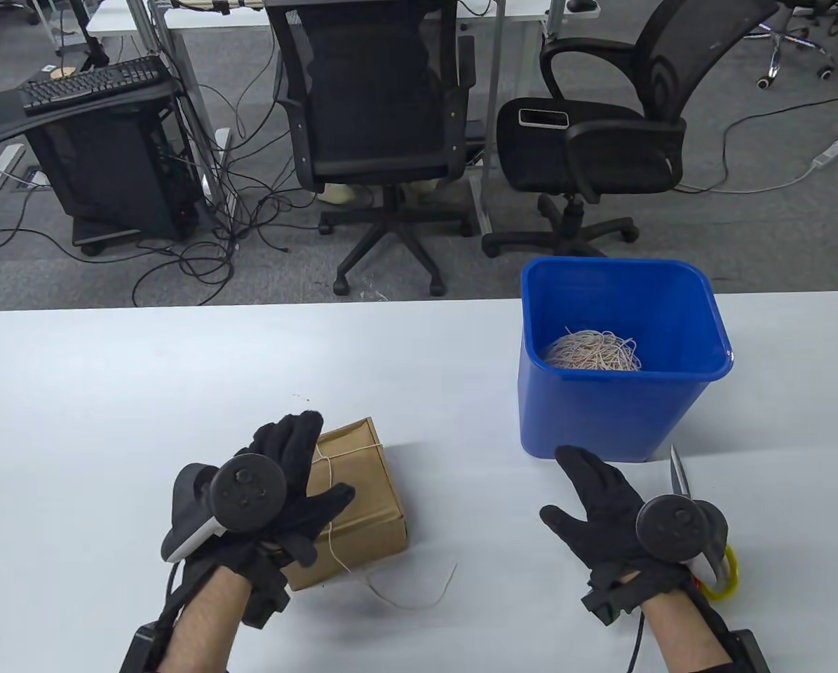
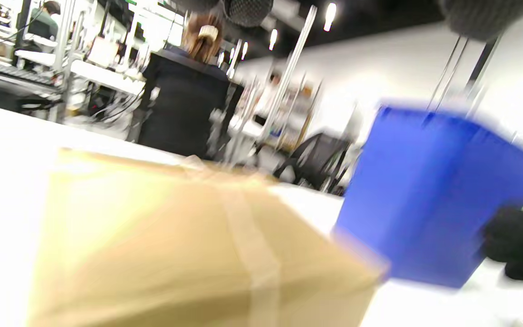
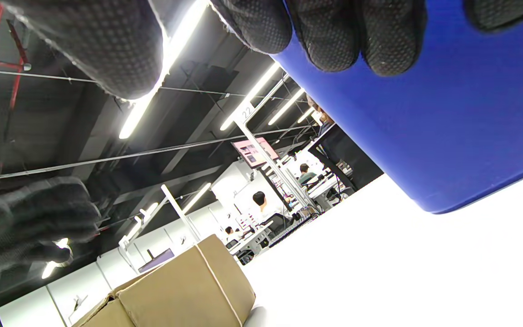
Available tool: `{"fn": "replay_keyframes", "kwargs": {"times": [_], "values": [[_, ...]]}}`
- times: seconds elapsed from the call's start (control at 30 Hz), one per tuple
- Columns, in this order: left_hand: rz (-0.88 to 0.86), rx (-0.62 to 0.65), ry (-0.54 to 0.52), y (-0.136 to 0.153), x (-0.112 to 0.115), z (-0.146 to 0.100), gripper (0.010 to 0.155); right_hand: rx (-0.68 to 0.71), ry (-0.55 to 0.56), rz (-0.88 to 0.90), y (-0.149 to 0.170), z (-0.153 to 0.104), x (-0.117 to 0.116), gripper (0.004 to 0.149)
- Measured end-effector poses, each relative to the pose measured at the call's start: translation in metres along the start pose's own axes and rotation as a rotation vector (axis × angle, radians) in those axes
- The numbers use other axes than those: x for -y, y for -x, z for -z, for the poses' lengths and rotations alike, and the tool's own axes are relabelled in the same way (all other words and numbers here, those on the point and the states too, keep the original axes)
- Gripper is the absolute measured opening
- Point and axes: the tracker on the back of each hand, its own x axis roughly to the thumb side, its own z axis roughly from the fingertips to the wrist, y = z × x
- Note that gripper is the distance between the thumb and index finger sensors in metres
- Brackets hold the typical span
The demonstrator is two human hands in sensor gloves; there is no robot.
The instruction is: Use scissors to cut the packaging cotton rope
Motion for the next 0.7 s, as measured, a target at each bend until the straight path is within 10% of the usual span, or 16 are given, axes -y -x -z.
{"fn": "replay_keyframes", "kwargs": {"times": [0.17,0.7], "values": [[0.117,-0.056,0.303,0.032,0.028,0.016,0.123,0.002,-0.017,-0.009,-0.001,0.0,-0.002,0.081],[0.038,0.021,0.453,0.044,0.054,0.06,0.134,-0.041,-0.086,-0.023,0.008,-0.001,-0.011,0.082]]}}
